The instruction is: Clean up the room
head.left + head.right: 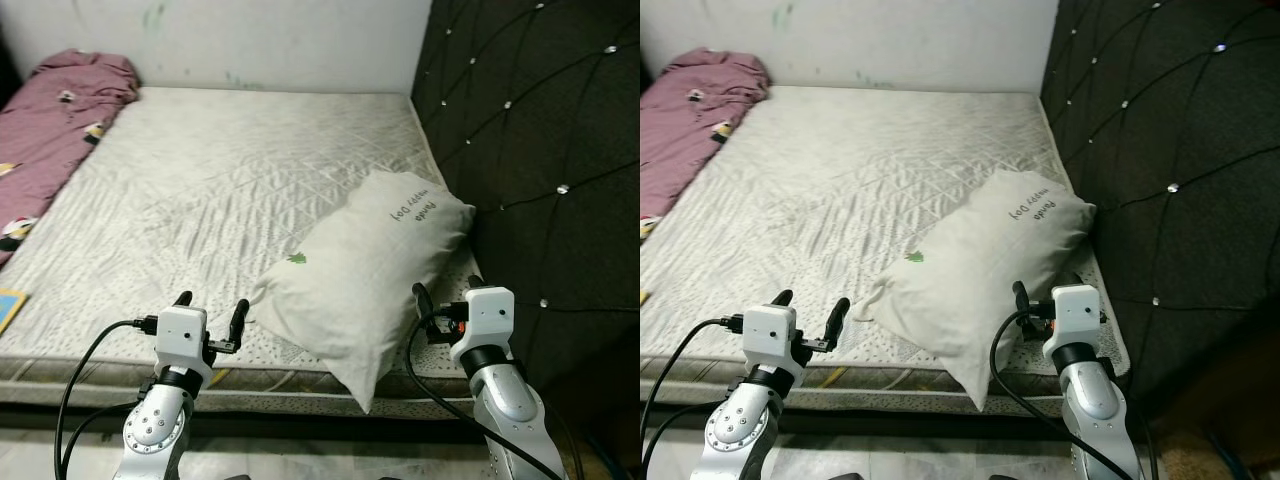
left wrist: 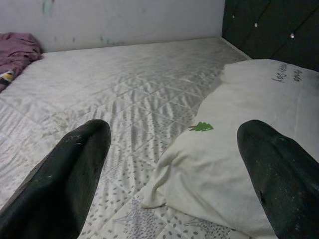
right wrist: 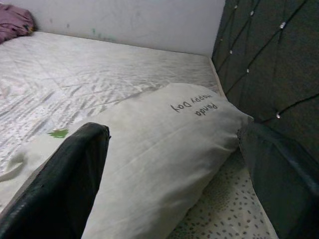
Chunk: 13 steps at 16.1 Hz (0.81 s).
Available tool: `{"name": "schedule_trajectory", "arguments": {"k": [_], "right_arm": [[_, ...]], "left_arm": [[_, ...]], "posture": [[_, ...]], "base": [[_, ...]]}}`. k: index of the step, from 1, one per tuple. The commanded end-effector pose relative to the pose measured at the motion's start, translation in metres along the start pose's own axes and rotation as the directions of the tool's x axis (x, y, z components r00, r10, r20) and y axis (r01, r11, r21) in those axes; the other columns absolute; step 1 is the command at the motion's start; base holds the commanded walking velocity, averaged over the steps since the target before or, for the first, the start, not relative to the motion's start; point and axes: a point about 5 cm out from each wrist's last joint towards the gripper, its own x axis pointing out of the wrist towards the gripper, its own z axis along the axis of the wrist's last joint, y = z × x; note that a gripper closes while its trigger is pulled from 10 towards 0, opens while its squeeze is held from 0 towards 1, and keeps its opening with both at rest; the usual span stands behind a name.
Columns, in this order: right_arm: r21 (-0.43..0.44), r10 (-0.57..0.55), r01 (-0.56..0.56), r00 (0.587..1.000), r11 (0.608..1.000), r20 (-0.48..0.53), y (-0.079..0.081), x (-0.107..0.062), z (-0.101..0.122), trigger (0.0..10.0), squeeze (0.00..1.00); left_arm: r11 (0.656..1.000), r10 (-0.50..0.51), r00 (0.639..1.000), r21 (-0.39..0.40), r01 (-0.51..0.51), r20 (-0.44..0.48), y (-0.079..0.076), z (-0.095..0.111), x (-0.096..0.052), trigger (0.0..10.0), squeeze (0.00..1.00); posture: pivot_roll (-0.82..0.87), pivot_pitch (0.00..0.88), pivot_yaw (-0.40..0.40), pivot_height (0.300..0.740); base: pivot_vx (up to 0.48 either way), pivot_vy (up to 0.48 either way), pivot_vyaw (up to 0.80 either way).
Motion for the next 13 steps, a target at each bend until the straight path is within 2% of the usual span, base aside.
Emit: {"name": "schedule_trajectory", "arguments": {"k": [1, 7, 13], "right_arm": [[0.002, -0.007, 0.007, 1.0, 1.0, 0.003, -0.001, 0.0013, 0.002, 10.0, 0.0], [0.006, -0.015, 0.015, 1.0, 1.0, 0.003, -0.0005, 0.0029, 0.0018, 10.0, 0.0], [0.004, -0.028, 0.028, 1.0, 1.0, -0.001, -0.0021, 0.0039, 0.0009, 10.0, 0.0]], "left_arm": [[1.0, -0.011, 1.0, 0.0, 0.011, 0.022, 0.0, 0.0047, 0.0015, 10.0, 0.0], [1.0, -0.008, 1.0, 0.003, 0.008, 0.018, 0.0003, 0.0038, 0.0014, 10.0, 0.0], [1.0, 0.008, 1.0, 0.013, -0.008, -0.001, 0.0008, 0.0012, 0.0026, 10.0, 0.0]], "posture": [[-0.02, 0.0, 0.001, 0.74], [-0.02, 0.0, 0.003, 0.74], [-0.02, 0.0, 0.004, 0.74]], "base": [[0.285, 0.0, 0.0], [0.28, 0.0, 0.0], [0.0, 0.0, 0.0]]}}
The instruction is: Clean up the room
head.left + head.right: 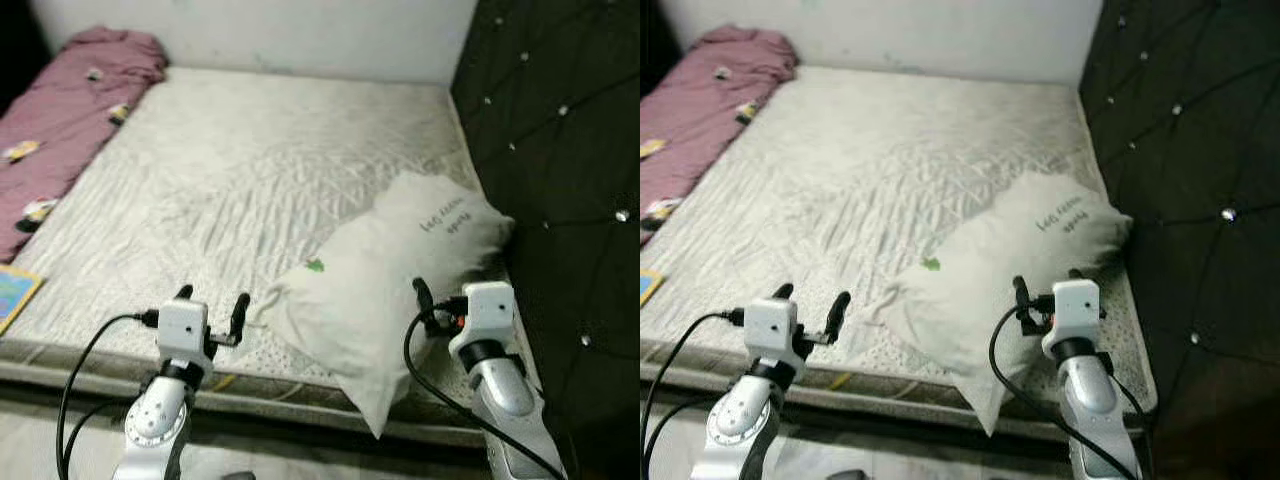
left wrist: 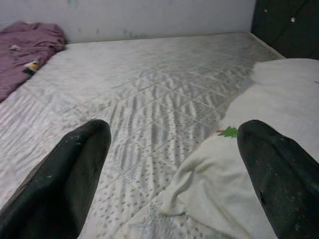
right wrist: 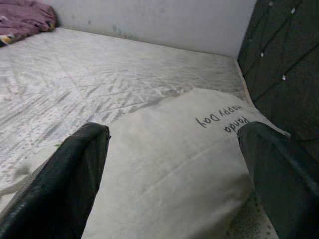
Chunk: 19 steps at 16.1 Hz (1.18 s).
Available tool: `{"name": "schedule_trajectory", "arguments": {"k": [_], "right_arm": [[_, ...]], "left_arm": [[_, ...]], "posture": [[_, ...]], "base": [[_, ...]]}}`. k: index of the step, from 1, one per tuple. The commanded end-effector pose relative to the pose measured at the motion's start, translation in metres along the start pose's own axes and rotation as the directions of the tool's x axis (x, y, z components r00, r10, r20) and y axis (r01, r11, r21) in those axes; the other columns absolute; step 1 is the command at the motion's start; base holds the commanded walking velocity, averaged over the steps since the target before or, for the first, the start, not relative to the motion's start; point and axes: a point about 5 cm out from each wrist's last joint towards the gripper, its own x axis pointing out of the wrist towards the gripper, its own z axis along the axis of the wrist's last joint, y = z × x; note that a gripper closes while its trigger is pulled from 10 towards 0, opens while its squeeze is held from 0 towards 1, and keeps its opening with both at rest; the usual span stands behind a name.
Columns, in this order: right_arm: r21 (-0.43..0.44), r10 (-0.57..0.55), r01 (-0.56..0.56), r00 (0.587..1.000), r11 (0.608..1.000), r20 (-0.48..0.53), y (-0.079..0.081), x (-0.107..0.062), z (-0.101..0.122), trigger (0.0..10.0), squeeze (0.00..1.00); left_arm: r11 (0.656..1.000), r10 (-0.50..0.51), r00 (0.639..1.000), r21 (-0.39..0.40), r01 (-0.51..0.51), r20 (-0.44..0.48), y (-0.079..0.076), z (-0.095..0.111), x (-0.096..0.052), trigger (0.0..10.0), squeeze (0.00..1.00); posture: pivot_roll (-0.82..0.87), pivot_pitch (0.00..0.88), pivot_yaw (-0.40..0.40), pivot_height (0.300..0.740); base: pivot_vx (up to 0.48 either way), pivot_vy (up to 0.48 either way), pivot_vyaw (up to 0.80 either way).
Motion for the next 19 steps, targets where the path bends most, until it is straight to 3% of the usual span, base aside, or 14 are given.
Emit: {"name": "schedule_trajectory", "arguments": {"k": [1, 15, 19], "right_arm": [[0.001, -0.018, 0.018, 1.0, 1.0, -0.011, -0.0027, -0.0003, -0.0018, 10.0, 0.0], [0.0, -0.02, 0.02, 1.0, 1.0, -0.012, -0.0029, -0.0002, -0.002, 10.0, 0.0], [-0.005, -0.045, 0.045, 0.999, 0.999, -0.024, -0.0079, 0.0007, -0.0034, 10.0, 0.0]], "left_arm": [[1.0, 0.004, 1.0, 0.006, -0.004, -0.01, 0.0005, -0.0012, -0.0006, 10.0, 0.0], [1.0, 0.004, 1.0, 0.007, -0.004, -0.012, 0.0003, -0.0015, -0.0005, 10.0, 0.0], [0.998, 0.063, 0.998, -0.01, -0.064, -0.016, 0.0004, -0.0043, 0.0002, 10.0, 0.0]], "posture": [[-0.02, 0.0, 0.004, 0.74], [-0.02, 0.0, 0.004, 0.74], [-0.02, 0.0, -0.001, 0.74]], "base": [[0.0, 0.0, 0.0], [0.0, 0.0, 0.0], [0.0, 0.0, 0.0]]}}
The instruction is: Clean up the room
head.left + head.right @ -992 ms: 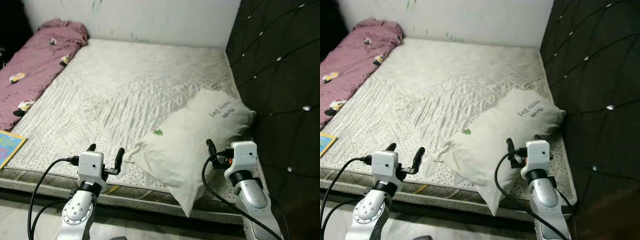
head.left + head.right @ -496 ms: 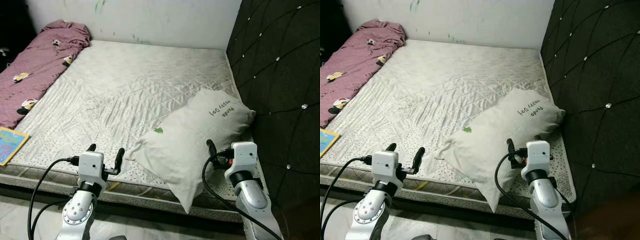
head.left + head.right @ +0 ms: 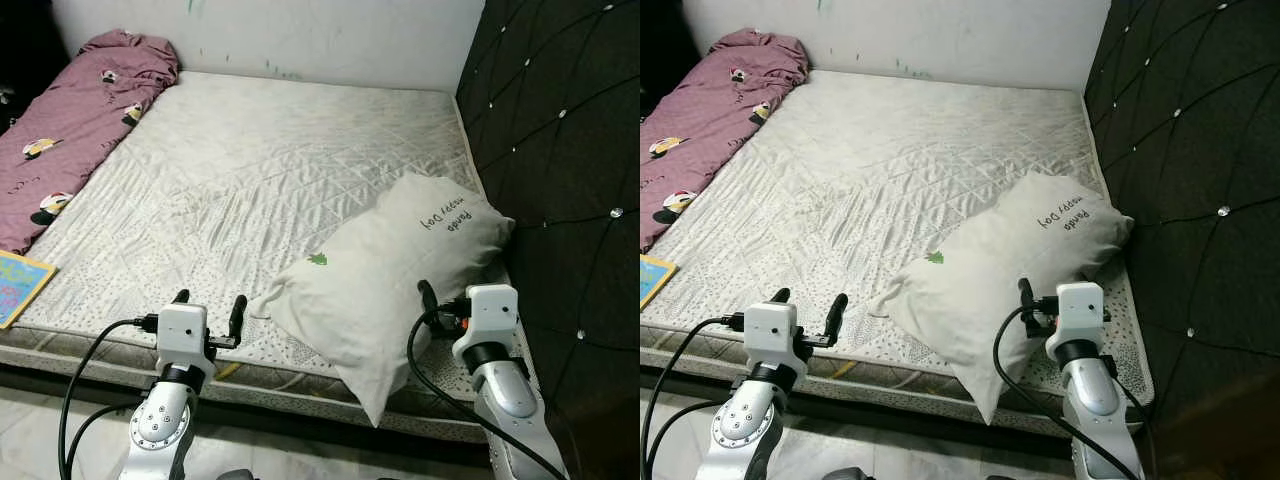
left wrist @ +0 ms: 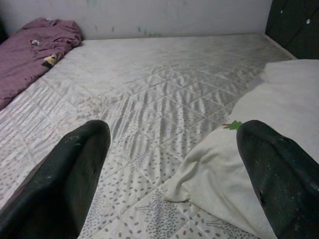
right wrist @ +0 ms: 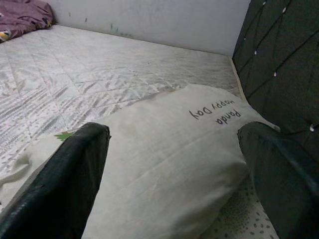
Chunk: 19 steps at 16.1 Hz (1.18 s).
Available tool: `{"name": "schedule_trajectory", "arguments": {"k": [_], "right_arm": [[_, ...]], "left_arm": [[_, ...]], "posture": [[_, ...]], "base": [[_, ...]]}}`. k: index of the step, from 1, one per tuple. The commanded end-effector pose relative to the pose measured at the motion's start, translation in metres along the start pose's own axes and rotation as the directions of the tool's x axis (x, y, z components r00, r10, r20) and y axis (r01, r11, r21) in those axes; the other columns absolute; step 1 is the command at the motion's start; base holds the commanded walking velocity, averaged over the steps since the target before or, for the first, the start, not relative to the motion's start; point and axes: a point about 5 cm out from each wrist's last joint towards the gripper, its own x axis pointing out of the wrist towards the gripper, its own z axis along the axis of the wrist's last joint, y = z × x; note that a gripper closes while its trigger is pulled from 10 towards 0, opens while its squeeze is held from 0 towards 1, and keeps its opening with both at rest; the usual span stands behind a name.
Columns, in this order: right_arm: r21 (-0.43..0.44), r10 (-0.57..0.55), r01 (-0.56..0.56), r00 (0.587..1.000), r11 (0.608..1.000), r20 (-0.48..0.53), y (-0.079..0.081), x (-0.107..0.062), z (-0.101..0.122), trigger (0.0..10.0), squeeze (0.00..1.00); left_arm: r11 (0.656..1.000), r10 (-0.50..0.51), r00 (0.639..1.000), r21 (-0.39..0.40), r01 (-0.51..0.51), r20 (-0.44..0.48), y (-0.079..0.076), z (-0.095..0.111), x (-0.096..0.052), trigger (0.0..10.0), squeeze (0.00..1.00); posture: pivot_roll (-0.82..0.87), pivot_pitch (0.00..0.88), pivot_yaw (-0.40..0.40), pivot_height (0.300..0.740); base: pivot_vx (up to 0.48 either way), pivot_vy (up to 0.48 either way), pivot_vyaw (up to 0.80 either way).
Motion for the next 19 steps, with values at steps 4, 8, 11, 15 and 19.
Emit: {"name": "schedule_trajectory", "arguments": {"k": [4, 8, 11, 15, 19], "right_arm": [[0.004, -0.01, 0.01, 1.0, 1.0, -0.009, -0.0009, 0.002, 0.0, 10.0, 0.0], [0.004, -0.01, 0.01, 1.0, 1.0, -0.008, -0.0007, 0.0019, 0.0001, 10.0, 0.0], [0.003, -0.009, 0.009, 1.0, 1.0, -0.009, -0.0008, 0.0023, -0.0001, 10.0, 0.0], [0.0, -0.006, 0.006, 1.0, 1.0, -0.01, -0.0007, 0.0027, -0.0002, 10.0, 0.0], [-0.005, -0.006, 0.006, 1.0, 1.0, -0.007, -0.0008, 0.0041, 0.0003, 10.0, 0.0]], "left_arm": [[1.0, 0.018, 1.0, -0.025, -0.018, -0.021, 0.0026, -0.0023, 0.0004, 10.0, 0.0], [0.999, 0.017, 0.999, -0.036, -0.018, -0.029, 0.0028, -0.0029, 0.0005, 10.0, 0.0], [0.999, 0.02, 0.999, -0.036, -0.022, -0.032, 0.0027, -0.0025, 0.0008, 10.0, 0.0], [1.0, 0.026, 1.0, -0.014, -0.026, -0.003, 0.0033, -0.0004, 0.001, 10.0, 0.0], [1.0, 0.007, 1.0, -0.02, -0.007, -0.001, 0.002, 0.0006, 0.0009, 10.0, 0.0]], "posture": [[-0.02, 0.0, 0.0, 0.74], [-0.02, 0.0, 0.0, 0.74], [-0.02, 0.0, -0.001, 0.74], [-0.02, 0.0, -0.002, 0.74], [-0.02, 0.0, -0.004, 0.74]], "base": [[0.0, 0.067, -0.2], [0.0, 0.455, -0.66], [0.0, 0.48, 0.0], [0.0, 0.12, 0.0], [0.0, 0.0, 0.0]]}}
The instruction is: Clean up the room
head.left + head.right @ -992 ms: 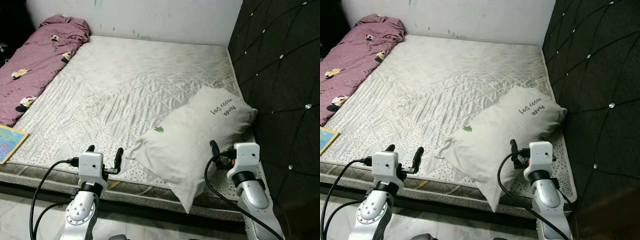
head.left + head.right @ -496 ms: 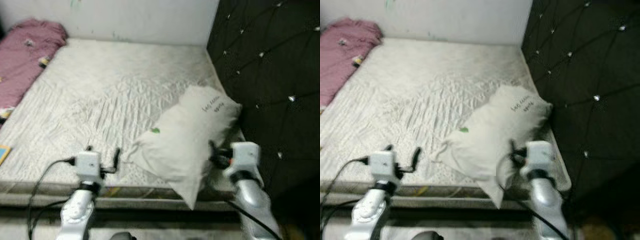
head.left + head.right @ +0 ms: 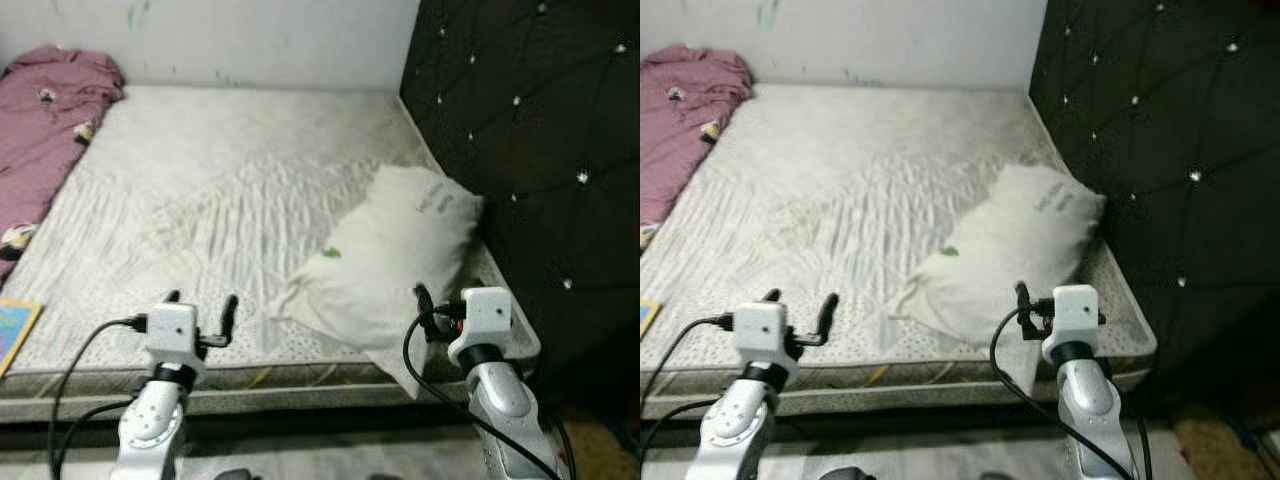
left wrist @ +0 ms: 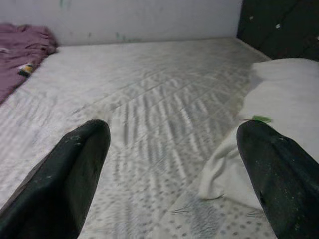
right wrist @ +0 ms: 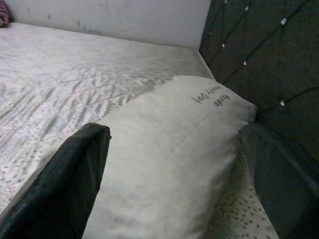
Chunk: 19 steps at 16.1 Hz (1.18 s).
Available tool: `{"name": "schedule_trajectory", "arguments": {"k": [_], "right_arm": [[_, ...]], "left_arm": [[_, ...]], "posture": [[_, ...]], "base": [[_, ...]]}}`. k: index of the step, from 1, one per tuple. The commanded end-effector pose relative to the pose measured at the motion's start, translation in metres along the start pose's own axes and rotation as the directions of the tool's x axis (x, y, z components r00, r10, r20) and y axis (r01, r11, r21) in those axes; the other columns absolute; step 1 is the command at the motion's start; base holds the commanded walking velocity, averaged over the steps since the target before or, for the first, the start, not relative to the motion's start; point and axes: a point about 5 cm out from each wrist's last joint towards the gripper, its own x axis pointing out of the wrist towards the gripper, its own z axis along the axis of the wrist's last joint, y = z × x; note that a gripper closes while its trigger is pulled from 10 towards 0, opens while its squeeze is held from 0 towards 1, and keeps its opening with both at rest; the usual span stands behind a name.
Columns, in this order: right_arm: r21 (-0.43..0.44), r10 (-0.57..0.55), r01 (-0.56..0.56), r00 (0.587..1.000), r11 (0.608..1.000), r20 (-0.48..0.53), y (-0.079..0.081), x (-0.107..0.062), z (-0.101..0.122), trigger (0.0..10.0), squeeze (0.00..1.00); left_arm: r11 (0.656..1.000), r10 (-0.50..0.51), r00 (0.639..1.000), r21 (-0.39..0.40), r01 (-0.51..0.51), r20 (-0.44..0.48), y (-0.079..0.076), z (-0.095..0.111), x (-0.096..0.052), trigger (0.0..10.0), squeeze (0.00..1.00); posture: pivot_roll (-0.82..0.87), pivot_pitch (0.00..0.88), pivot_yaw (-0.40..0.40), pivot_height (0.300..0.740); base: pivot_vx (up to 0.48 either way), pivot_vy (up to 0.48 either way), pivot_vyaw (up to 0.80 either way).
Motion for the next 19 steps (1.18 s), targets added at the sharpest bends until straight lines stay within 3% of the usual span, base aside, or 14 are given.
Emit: {"name": "schedule_trajectory", "arguments": {"k": [1, 6, 17, 19], "right_arm": [[-0.007, -0.011, 0.011, 1.0, 1.0, 0.0, -0.0033, 0.0005, 0.0009, 10.0, 0.0], [-0.009, -0.009, 0.009, 1.0, 1.0, 0.0, -0.003, 0.0012, 0.0005, 10.0, 0.0], [-0.016, -0.012, 0.012, 1.0, 1.0, -0.004, -0.006, 0.0007, 0.0001, 10.0, 0.0], [-0.019, -0.013, 0.013, 1.0, 1.0, -0.004, -0.0066, 0.0003, 0.0001, 10.0, 0.0]], "left_arm": [[1.0, -0.01, 1.0, -0.006, 0.01, 0.009, -0.0043, 0.0017, 0.0007, 10.0, 0.0], [1.0, -0.005, 1.0, 0.01, 0.005, 0.009, -0.0032, 0.001, 0.0008, 10.0, 0.0], [1.0, -0.011, 1.0, -0.001, 0.011, 0.005, -0.0058, -0.0006, 0.0009, 10.0, 0.0], [1.0, -0.006, 1.0, -0.02, 0.007, 0.011, -0.007, -0.0007, 0.0008, 10.0, 0.0]], "posture": [[-0.02, 0.0, -0.005, 0.74], [-0.02, 0.0, -0.004, 0.74], [-0.02, 0.0, -0.007, 0.74], [-0.03, 0.0, -0.008, 0.74]], "base": [[0.0, 0.0, 0.0], [0.0, 0.0, 0.0], [0.0, -0.345, 0.0], [0.0, 0.0, 0.0]]}}
